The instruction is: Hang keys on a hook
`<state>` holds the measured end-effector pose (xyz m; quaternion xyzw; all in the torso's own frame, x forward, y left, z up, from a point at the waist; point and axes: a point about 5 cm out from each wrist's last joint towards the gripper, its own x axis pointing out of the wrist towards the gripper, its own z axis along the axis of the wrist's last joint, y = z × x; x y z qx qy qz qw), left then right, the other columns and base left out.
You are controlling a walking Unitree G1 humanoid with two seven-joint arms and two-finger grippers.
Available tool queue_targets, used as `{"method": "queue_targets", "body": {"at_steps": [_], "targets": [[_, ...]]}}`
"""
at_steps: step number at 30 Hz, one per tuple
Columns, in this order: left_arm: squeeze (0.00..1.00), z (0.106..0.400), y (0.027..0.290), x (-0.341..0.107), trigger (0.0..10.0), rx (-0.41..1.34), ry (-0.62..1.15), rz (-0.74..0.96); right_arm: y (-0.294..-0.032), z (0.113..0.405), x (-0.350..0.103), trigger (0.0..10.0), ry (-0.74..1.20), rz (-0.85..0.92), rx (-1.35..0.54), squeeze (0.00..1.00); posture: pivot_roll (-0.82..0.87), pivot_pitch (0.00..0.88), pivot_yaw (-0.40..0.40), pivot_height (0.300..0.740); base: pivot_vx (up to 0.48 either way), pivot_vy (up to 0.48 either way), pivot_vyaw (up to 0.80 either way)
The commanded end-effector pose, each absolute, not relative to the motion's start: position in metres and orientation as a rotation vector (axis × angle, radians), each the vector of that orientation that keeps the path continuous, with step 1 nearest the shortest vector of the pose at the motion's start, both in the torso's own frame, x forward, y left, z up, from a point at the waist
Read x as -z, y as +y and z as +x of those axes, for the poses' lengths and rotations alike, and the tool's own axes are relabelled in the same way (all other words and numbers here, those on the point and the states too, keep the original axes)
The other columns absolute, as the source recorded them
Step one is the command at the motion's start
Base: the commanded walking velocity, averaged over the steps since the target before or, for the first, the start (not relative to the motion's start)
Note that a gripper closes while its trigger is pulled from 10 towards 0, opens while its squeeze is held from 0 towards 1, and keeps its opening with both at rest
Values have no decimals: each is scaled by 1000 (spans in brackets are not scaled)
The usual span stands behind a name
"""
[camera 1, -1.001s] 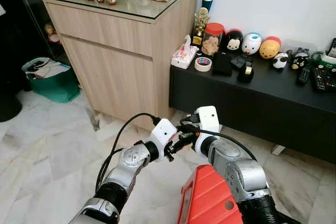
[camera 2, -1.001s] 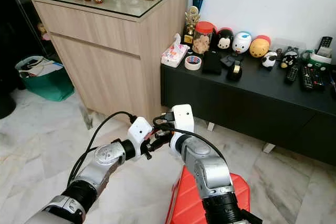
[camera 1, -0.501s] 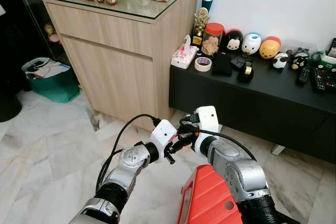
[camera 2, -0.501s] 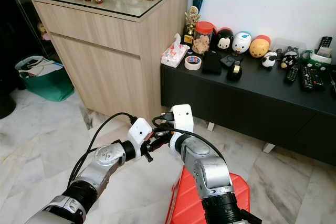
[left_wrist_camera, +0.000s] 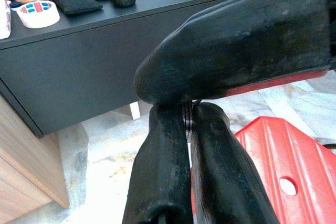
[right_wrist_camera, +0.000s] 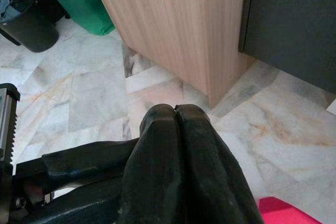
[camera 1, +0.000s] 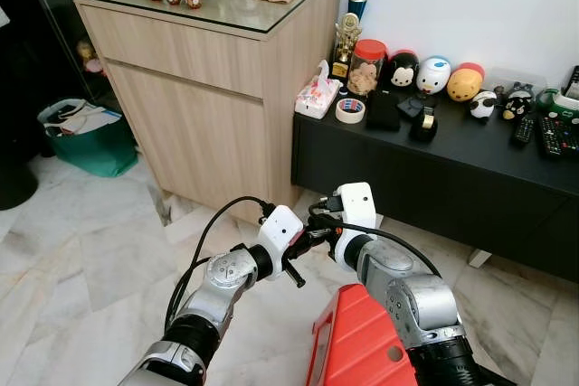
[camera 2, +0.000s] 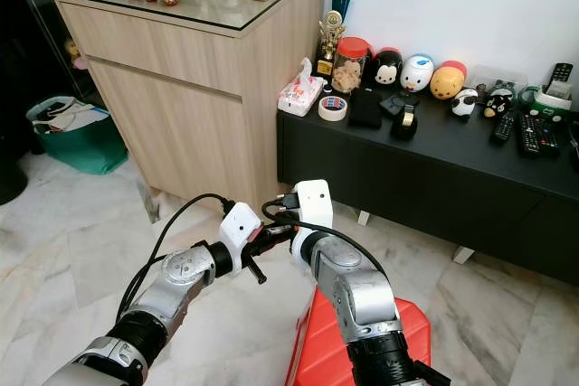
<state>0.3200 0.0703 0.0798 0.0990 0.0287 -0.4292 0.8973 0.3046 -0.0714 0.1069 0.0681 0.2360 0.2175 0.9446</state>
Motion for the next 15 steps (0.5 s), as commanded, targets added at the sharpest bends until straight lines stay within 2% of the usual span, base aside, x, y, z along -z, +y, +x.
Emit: {"method": "queue_targets", "body": {"at_steps": [1,15], "targets": [[0,321,68,-83,0,900,38,194,-69,305,-107,10000,481,137,-450,0,-50,0,-61,708,0,0,0],[0,321,67,-84,0,910,35,184,-70,304,-103,10000,493,123,-449,0,-47,0,-63,708,0,0,0]]}}
